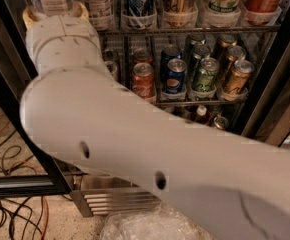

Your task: Pick blue plastic bottle from top shelf of fridge

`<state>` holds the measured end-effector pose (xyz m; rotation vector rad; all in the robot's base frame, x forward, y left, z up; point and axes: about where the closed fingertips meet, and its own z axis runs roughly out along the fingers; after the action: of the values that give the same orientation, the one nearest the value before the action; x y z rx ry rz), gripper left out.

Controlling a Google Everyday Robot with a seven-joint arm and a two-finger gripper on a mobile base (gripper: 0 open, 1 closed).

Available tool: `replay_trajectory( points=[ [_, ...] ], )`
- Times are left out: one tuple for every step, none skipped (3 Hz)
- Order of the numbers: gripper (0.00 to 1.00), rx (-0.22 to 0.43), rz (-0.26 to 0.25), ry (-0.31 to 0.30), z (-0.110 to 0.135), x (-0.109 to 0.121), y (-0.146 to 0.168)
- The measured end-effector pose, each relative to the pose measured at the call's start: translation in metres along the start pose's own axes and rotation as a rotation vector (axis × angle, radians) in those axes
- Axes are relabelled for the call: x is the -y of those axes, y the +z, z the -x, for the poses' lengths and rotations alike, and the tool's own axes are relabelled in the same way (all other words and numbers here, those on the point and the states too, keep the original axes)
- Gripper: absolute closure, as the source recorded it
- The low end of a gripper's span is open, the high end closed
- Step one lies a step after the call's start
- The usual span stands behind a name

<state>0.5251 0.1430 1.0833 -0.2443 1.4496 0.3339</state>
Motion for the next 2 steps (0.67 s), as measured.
replay_trajectory(
  points=[
    [1.00,-0.041,0.029,0.029,-0.018,-0.012,-0.016],
    [1.00,-0.088,0.068,0.045,-0.032,-0.023,-0.030]
  ],
)
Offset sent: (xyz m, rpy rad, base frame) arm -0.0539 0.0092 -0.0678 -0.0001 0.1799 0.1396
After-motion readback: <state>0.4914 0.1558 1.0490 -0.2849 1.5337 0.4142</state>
